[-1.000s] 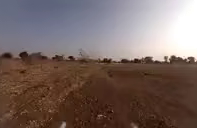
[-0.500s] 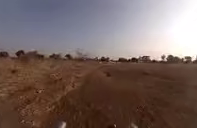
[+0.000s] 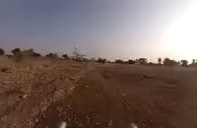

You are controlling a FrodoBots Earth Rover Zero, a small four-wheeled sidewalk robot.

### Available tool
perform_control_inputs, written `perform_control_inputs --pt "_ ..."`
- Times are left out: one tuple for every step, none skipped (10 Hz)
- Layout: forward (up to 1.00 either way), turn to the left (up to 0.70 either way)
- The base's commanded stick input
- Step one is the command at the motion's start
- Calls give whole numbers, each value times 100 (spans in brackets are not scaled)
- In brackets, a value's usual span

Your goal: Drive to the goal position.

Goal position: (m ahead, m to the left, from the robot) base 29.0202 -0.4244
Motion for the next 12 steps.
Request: perform_control_inputs --pt "70 0" --pt "70 0" --pt "70 0" --pt "70 0" --pt "70 0" --pt "70 0" --pt "70 0" --pt "70 0" --pt "70 0" --pt "70 0" --pt "70 -2" --pt "70 -23"
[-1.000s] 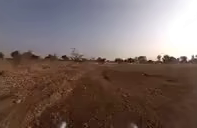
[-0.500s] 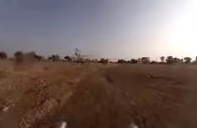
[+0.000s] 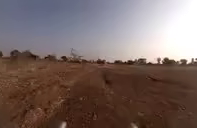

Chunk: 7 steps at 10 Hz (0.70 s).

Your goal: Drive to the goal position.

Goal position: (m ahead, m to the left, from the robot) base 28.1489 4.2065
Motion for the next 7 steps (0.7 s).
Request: perform_control_inputs --pt "70 -35" --pt "70 -35" --pt "70 -35" --pt "70 -35" --pt "70 -35" --pt "70 -35" --pt "70 -12"
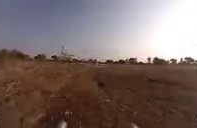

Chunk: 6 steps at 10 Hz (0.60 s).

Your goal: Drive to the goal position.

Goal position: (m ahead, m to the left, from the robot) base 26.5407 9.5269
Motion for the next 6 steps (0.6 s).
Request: perform_control_inputs --pt "70 0" --pt "70 0" --pt "70 0" --pt "70 0" --pt "70 0" --pt "70 0"
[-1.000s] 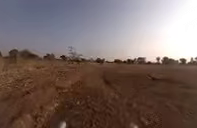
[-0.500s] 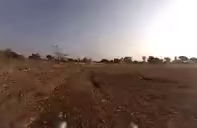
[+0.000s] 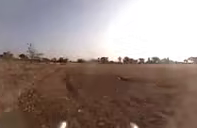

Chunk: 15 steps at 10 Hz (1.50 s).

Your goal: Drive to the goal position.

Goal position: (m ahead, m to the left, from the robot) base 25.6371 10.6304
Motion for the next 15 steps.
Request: perform_control_inputs --pt "70 0" --pt "70 0" --pt "70 0" --pt "70 0" --pt "70 0" --pt "70 0" --pt "70 0" --pt "70 0" --pt "70 0" --pt "70 0" --pt "70 0" --pt "70 0" --pt "70 0" --pt "70 0" --pt "70 0"
